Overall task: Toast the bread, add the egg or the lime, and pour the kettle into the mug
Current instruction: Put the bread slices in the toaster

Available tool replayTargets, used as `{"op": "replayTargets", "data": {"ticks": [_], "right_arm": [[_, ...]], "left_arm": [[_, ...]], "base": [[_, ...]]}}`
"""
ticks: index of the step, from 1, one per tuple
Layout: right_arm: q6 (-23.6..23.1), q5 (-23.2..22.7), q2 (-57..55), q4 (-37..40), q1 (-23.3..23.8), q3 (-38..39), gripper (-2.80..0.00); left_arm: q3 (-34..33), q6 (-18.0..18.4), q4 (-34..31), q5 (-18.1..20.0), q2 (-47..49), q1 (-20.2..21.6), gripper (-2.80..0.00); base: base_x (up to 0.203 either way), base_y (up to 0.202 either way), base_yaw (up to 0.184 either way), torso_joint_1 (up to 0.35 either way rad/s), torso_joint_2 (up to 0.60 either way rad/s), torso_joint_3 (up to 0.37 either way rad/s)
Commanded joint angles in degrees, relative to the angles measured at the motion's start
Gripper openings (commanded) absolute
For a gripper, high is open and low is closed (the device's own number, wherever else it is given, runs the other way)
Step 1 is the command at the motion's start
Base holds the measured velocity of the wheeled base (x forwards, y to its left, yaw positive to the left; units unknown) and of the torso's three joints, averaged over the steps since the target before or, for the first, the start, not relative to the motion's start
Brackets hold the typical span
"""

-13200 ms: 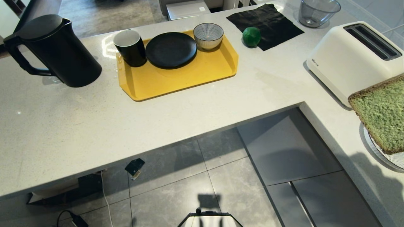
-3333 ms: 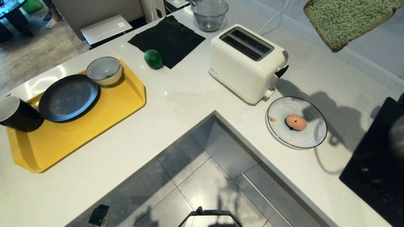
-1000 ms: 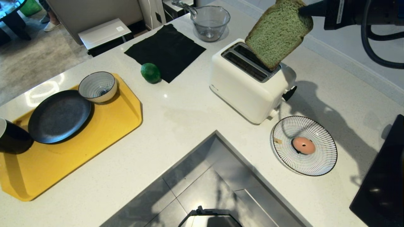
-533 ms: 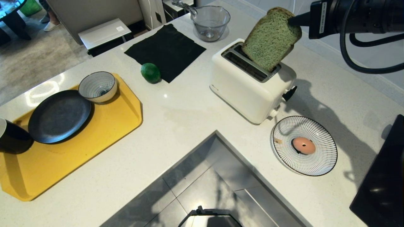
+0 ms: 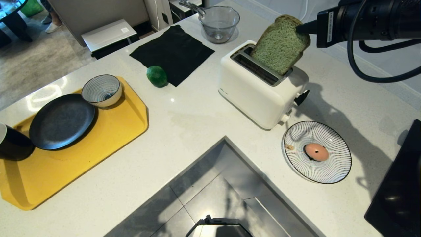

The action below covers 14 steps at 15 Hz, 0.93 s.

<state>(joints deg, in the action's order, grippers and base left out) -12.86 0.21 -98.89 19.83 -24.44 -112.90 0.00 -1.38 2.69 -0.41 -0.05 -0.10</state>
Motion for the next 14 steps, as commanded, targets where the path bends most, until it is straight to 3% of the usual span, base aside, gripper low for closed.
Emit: {"op": "replayTargets", "data": {"ticks": [1,14], "right_arm": [[-0.58,-0.03,-1.3,0.12,-0.08,0.04,-2.8],[-0.75,0.68,-5.9,-0.03,0.0,-0.23,-2.8]], "left_arm": [[-0.88,-0.03,0.03,-0.02,-0.04,0.01,-2.8],[-0.88,-0.03,0.03,-0.11,-0.04,0.01,-2.8]], "base": [[0.0,0.0,0.0,0.0,0.0,0.0],[0.0,0.0,0.0,0.0,0.0,0.0]]}}
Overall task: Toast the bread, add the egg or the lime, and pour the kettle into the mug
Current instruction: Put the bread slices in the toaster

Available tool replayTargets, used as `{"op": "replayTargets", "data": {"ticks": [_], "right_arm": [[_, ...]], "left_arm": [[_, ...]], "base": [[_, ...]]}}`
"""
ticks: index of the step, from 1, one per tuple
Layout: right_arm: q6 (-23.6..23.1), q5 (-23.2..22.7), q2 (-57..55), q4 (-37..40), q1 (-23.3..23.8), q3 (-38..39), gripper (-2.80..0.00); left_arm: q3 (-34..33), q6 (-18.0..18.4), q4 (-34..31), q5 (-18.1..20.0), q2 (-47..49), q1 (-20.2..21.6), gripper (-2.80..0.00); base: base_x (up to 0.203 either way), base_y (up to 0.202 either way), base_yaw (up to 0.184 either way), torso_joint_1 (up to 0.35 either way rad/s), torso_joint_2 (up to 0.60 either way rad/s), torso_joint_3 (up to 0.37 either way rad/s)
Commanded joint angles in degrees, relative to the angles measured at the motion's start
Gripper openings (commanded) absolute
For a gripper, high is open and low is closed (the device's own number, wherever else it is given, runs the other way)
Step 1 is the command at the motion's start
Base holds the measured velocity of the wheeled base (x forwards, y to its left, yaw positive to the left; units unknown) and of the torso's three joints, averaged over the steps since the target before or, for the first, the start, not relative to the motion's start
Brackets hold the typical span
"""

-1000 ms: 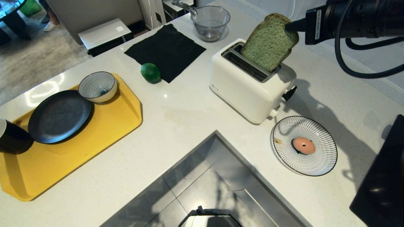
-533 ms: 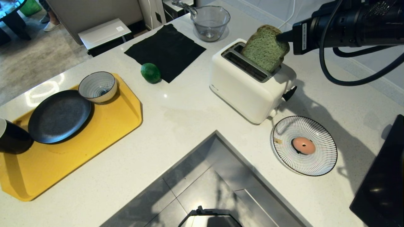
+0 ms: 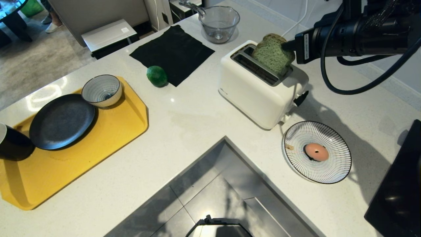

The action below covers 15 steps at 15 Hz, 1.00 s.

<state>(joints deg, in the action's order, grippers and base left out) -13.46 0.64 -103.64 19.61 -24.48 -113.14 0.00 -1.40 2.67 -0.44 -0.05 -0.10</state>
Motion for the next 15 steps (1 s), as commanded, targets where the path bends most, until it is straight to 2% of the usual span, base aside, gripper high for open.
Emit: {"op": "replayTargets", "data": {"ticks": [1,15], "right_arm": [[-0.17,0.32,-1.22,0.16,0.05,0.03,-2.8],[1.06,-1.35,-1.66,0.16,0.22,-0.24,-2.8]], "left_arm": [[-0.88,0.0,0.05,0.0,-0.04,0.01,-2.8],[-0.88,0.0,0.05,0.0,-0.04,0.01,-2.8]], "base": [[0.0,0.0,0.0,0.0,0.0,0.0],[0.0,0.0,0.0,0.0,0.0,0.0]]}}
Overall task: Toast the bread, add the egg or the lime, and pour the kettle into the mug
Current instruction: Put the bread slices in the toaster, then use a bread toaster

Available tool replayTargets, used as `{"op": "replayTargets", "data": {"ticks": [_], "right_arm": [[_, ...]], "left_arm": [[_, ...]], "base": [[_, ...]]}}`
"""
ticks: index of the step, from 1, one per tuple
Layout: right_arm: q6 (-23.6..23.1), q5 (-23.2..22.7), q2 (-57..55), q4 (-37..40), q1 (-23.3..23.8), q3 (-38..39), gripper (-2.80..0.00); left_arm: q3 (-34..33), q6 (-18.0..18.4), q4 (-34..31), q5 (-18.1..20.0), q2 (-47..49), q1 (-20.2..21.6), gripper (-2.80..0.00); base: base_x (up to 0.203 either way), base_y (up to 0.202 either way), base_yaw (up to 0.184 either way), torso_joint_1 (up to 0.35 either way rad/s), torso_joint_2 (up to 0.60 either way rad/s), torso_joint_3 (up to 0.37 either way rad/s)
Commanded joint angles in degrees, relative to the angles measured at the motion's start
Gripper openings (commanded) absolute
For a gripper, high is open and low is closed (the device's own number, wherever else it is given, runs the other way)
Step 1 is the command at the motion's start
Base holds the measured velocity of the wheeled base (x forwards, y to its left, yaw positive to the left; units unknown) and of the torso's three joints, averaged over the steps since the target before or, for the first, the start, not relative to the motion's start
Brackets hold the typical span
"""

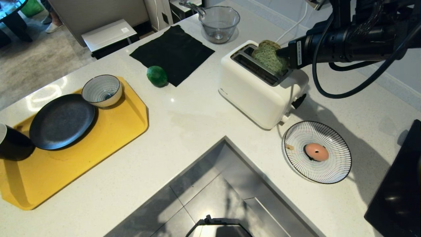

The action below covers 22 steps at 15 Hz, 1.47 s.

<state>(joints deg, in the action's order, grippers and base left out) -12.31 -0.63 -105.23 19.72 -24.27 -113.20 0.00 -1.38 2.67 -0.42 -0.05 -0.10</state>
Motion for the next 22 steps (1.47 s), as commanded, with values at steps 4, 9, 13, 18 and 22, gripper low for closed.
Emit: {"op": "replayTargets", "data": {"ticks": [4,9,13,18,22], "right_arm": [[-0.08,0.27,0.4,0.23,0.01,-0.09,0.0],[0.01,0.01,2.31,0.41,0.01,1.58,0.0],[0.09,0.02,5.17,0.41,0.01,3.84,0.0],[2.58,-0.06,16.24,0.53,-0.07,10.52,0.0],[6.63,0.15,23.67,-0.18,-0.16,17.03,-2.8]], "left_arm": [[-0.88,-0.03,0.05,-0.06,-0.04,0.01,-2.8],[-0.88,-0.03,0.05,-0.02,-0.04,0.01,-2.8],[-0.88,-0.03,0.05,-0.03,-0.04,0.01,-2.8],[-0.88,-0.03,0.05,-0.02,-0.04,0.01,-2.8],[-0.88,-0.03,0.05,-0.02,-0.04,0.01,-2.8]], "base": [[0.0,0.0,0.0,0.0,0.0,0.0],[0.0,0.0,0.0,0.0,0.0,0.0],[0.0,0.0,0.0,0.0,0.0,0.0],[0.0,0.0,0.0,0.0,0.0,0.0],[0.0,0.0,0.0,0.0,0.0,0.0]]}}
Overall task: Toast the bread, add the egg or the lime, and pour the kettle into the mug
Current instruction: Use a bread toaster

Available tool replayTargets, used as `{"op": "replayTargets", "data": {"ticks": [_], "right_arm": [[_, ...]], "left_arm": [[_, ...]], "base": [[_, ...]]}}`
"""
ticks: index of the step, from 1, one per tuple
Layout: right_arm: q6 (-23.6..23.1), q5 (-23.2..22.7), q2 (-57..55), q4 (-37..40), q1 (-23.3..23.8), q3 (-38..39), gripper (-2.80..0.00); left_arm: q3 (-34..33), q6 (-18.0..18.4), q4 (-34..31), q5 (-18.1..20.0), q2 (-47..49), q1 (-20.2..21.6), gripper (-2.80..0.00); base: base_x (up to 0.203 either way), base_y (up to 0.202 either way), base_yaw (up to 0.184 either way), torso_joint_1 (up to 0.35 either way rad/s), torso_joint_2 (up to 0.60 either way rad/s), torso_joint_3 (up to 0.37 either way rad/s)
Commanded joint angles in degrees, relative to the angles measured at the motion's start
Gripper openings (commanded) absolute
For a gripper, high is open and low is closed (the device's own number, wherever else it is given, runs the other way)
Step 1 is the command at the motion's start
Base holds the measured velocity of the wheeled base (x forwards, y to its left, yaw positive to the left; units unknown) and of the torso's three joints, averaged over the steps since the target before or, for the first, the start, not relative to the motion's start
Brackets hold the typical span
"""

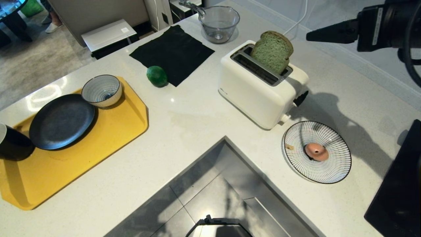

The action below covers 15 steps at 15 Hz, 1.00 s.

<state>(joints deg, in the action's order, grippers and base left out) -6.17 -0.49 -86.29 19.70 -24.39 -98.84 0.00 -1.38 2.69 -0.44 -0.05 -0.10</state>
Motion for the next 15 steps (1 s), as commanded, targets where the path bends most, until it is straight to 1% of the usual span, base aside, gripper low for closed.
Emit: {"op": "replayTargets", "data": {"ticks": [1,3,6,10,12,14,15], "right_arm": [[0.97,0.12,6.12,-1.92,-0.02,5.18,-2.8],[1.28,1.2,8.3,-5.9,0.0,9.67,-2.8],[0.91,5.32,10.78,-8.81,-0.04,16.43,-2.8],[0.79,7.71,13.96,-17.71,-0.04,24.91,-2.8],[1.66,8.5,14.97,-19.74,0.1,28.14,-2.8],[4.58,8.38,15.82,-21.91,0.95,32.72,-2.8],[5.51,8.24,16.01,-24.21,1.17,35.99,-2.8]], "left_arm": [[-0.88,-0.03,0.03,-0.01,-0.04,0.01,-2.8],[-0.88,-0.03,0.03,0.0,-0.04,0.01,-2.8],[-0.88,-0.03,0.03,0.0,-0.04,0.01,-2.8],[-0.88,-0.03,0.03,0.0,-0.04,0.01,-2.8],[-0.88,-0.03,0.03,0.0,-0.04,0.01,-2.8],[-0.88,-0.03,0.03,0.0,-0.04,0.01,-2.8],[-0.88,-0.03,0.03,0.0,-0.04,0.01,-2.8]], "base": [[0.0,0.0,0.0,0.0,0.0,0.0],[0.0,0.0,0.0,0.0,0.0,0.0],[0.0,0.0,0.0,0.0,0.0,0.0],[0.0,0.0,0.0,0.0,0.0,0.0],[0.0,0.0,0.0,0.0,0.0,0.0],[0.0,0.0,0.0,0.0,0.0,0.0],[0.0,0.0,0.0,0.0,0.0,0.0]]}}
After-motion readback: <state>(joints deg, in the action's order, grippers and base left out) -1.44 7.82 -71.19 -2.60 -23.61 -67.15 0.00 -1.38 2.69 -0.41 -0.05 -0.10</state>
